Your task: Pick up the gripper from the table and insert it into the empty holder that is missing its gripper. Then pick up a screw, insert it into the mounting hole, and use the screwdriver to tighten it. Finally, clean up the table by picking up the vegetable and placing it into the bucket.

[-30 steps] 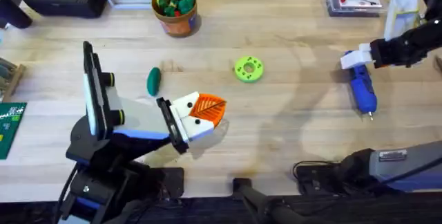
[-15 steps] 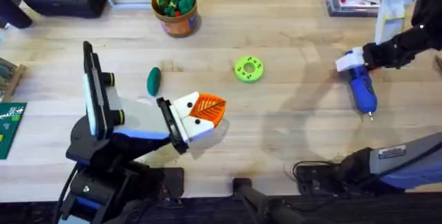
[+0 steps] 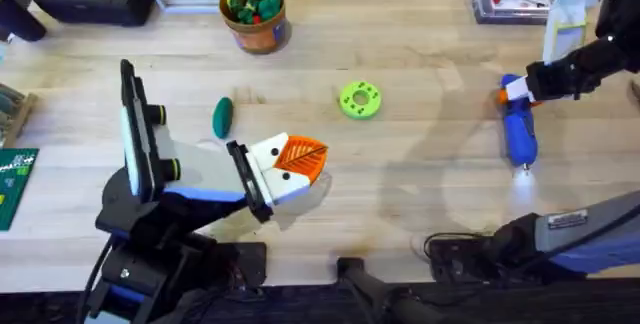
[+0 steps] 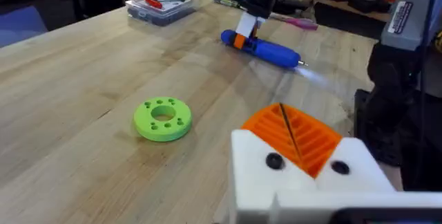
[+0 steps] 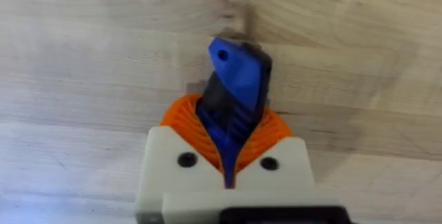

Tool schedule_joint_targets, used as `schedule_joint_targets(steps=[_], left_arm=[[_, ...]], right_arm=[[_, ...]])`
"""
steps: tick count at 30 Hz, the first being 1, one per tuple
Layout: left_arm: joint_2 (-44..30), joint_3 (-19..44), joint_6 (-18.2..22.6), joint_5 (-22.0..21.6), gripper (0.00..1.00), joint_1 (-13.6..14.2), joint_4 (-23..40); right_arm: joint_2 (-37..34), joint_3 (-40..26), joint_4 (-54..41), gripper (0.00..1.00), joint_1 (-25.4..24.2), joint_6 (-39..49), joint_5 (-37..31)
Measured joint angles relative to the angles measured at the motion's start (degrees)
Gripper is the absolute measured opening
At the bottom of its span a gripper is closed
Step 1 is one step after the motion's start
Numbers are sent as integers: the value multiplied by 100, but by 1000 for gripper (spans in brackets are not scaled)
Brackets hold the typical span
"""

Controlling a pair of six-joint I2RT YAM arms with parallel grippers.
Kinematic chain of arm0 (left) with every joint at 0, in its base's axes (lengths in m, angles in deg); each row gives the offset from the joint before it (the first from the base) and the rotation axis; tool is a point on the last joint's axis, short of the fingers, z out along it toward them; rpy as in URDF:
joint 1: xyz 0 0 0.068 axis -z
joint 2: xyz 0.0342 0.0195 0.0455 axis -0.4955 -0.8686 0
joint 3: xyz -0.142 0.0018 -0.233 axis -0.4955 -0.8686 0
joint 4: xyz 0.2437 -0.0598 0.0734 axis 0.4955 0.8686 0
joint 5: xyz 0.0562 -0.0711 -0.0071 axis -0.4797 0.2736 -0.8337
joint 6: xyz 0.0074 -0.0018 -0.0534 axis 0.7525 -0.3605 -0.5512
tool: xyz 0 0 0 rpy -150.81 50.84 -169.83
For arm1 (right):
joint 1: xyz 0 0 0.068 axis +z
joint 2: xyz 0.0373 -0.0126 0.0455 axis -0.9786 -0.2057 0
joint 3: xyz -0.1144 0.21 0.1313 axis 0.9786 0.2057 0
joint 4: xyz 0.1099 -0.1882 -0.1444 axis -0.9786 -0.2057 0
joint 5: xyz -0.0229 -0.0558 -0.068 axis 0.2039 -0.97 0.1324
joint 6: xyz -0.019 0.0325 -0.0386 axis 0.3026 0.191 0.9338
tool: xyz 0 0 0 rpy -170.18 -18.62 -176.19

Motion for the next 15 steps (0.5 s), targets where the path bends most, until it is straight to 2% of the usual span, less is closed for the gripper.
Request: schedule_joint_targets(steps=[8, 15], left_arm=[[1, 2, 0, 0, 12, 0, 0], [1, 1, 0, 0, 12, 0, 0]], right_arm=[[148, -2, -51, 26, -2, -235, -2], [1081, -2, -306, 26, 57, -316, 2]])
